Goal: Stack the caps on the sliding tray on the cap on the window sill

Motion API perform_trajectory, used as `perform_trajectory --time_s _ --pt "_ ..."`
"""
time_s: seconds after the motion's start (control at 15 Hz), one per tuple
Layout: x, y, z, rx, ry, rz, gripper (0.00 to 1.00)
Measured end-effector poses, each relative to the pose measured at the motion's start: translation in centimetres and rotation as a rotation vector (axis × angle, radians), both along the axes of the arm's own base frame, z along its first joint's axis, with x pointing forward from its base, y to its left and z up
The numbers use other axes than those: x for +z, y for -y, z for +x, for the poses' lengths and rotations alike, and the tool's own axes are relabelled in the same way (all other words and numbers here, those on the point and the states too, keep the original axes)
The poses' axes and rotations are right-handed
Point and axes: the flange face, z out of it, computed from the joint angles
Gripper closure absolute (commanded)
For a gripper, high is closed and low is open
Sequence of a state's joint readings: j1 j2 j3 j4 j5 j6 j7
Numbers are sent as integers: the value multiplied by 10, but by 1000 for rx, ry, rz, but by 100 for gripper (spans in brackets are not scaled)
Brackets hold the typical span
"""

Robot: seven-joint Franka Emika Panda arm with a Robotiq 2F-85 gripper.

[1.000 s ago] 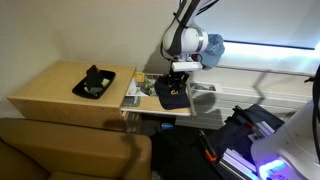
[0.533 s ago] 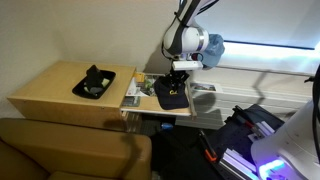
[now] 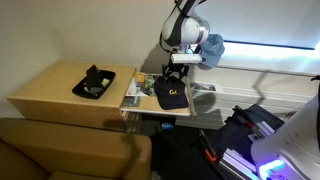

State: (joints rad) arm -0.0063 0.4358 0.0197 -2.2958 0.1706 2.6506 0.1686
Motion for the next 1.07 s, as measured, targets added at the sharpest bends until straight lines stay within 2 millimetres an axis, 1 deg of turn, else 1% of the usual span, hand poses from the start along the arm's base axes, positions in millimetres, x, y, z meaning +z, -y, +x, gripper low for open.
perform_trajectory --time_s 0.2,0.33,0.47,0.67,0.73,0.8,0.93,1.07 --pt "10 -14 3 89 27 25 0" --pt "11 -27 2 162 33 44 0" --pt "6 -38 -2 229 29 54 0" --pt "-10 -41 -8 301 10 47 0" --pt "-18 -40 -9 323 6 36 25" --pt "-25 -40 -11 341 4 26 27" --pt "-37 -41 -13 373 8 12 41" --pt "-45 -44 -14 398 16 5 55"
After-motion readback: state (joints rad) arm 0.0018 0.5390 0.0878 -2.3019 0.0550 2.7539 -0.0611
